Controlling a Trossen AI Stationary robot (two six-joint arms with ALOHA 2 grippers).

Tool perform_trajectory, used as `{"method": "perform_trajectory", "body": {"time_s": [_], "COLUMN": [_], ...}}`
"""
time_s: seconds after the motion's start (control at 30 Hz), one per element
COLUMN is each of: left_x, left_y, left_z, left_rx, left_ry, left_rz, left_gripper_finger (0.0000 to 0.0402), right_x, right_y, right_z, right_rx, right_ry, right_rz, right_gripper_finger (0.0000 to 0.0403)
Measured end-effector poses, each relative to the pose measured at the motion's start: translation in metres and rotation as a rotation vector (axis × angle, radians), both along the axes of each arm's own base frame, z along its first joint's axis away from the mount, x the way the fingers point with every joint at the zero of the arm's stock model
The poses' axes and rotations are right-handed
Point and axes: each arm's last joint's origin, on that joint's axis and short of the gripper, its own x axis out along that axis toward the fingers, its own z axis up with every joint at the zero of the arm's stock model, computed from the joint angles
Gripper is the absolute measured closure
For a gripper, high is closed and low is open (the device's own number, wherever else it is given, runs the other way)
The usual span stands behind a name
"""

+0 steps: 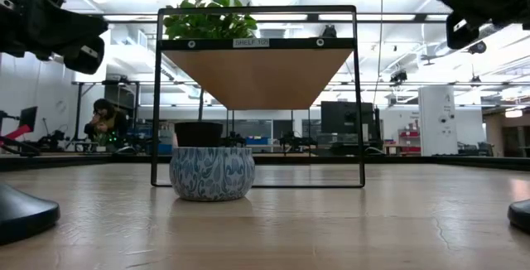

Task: Pick & Place candle stick holders
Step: Put the right white candle on the shelf

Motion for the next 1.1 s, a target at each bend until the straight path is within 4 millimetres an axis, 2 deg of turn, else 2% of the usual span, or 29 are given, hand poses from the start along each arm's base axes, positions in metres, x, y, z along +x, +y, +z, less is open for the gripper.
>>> {"method": "perform_trajectory", "body": {"time_s": [0.23,0.4,0.47,0.73,0.87,1.1], "left_x": [0.0,0.0,0.0,0.0,0.0,0.0], "left_y": [0.0,0.0,0.0,0.0,0.0,0.0], "left_z": [0.0,0.0,0.0,0.0,0.0,0.0], "left_rx": [0.0,0.0,0.0,0.0,0.0,-0.001], "left_ry": [0.0,0.0,0.0,0.0,0.0,-0.002], "left_rz": [0.0,0.0,0.0,0.0,0.0,0.0], "left_gripper_finger": [0.0401,0.0401,0.0401,0.0401,0.0401,0.0401], "right_x": [-0.002,-0.002,-0.001,0.016,0.03,0.045], "right_y": [0.0,0.0,0.0,0.019,0.035,0.069], "right_z": [0.013,0.011,0.01,0.006,-0.001,-0.007], "right_rx": [0.241,0.237,0.296,0.401,0.404,0.403], "right_ry": [-0.118,-0.106,-0.09,0.054,0.2,0.672], "right_rz": [0.071,0.057,0.052,0.365,0.385,0.379], "right_gripper_finger": [0.0394,0.0394,0.0394,0.0394,0.0394,0.0394]}}
